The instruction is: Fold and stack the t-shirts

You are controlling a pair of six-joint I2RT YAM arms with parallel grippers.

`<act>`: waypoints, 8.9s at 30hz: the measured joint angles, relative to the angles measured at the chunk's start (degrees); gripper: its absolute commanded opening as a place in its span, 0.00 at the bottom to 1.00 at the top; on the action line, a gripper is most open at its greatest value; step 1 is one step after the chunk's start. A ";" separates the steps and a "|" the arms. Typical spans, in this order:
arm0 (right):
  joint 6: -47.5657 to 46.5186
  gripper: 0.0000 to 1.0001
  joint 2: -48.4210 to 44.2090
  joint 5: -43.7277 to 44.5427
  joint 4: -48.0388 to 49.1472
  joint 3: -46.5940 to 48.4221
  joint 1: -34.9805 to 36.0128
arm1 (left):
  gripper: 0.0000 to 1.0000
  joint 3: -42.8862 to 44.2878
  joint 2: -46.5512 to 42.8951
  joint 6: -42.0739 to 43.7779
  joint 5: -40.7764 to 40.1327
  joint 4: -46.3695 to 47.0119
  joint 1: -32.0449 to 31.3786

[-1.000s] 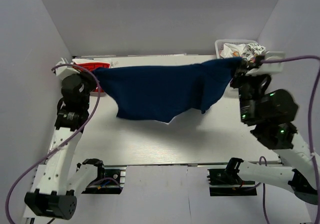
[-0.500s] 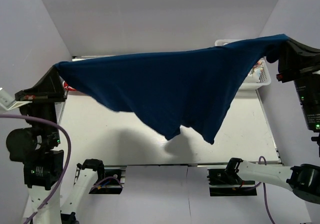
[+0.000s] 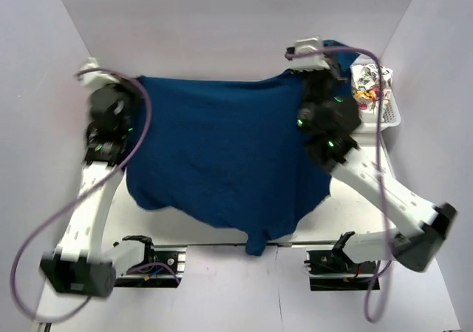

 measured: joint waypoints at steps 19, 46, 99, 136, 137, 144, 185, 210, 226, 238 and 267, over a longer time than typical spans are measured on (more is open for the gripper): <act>48.85 0.90 43.98 -21.05 -45.00 14.73 -25.53 | 1.00 -1.90 33.33 -1.31 6.93 -2.93 -0.13; 84.02 0.90 31.71 -33.90 -59.45 -14.10 -30.03 | 1.00 8.09 52.85 -1.40 20.31 0.85 -9.75; 91.32 0.80 -4.37 -49.51 -71.76 -46.45 -20.59 | 1.00 -32.09 6.64 -10.19 6.99 -12.02 -5.07; 80.56 0.88 49.00 -29.64 -79.25 20.59 -21.11 | 1.00 -27.15 12.04 -11.21 2.54 -20.46 -4.17; 80.52 0.88 45.57 -30.36 -78.09 16.33 -21.22 | 1.00 -27.15 12.41 -11.45 2.49 -20.81 -4.17; 81.37 0.88 23.91 -37.53 -68.87 -7.50 -22.14 | 1.00 -27.98 12.83 -14.19 0.98 -21.94 -4.09; 79.58 0.00 -5.75 -38.29 -49.94 -22.67 -25.55 | 0.00 -28.94 -0.85 -14.45 2.78 -10.38 -3.96; 60.92 0.00 -29.42 -47.04 -59.76 26.51 -25.55 | 0.00 21.03 -17.88 -0.94 16.35 -6.12 -4.04; 51.84 0.00 -7.93 -33.31 -43.50 12.00 -25.81 | 0.02 12.48 -2.16 0.81 8.17 -3.85 -4.00; 55.78 0.90 42.99 -38.95 -49.20 11.50 -29.59 | 0.99 15.65 54.97 -2.89 -4.00 -19.50 -3.74; 82.97 0.90 28.11 -42.05 -54.77 -20.17 -30.64 | 0.99 10.32 57.33 -0.33 7.43 -9.09 -4.55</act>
